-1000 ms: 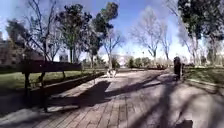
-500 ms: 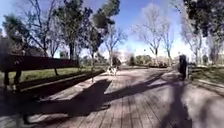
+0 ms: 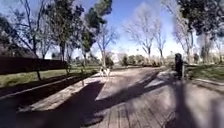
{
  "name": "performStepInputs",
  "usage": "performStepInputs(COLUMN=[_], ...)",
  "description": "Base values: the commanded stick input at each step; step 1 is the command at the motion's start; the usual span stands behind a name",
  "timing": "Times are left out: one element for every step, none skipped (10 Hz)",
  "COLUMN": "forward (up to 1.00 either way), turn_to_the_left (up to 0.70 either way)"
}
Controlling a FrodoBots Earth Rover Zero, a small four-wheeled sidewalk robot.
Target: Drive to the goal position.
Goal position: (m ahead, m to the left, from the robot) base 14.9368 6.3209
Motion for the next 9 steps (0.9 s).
performStepInputs(forward=[0.70,0.70,0.70,0.70,0.70,0.70,0.70,0.70,0.70], turn_to_the_left=[-0.35,-0.35,-0.25,0.00,0.00,0.00,0.00,0.00,0.00])
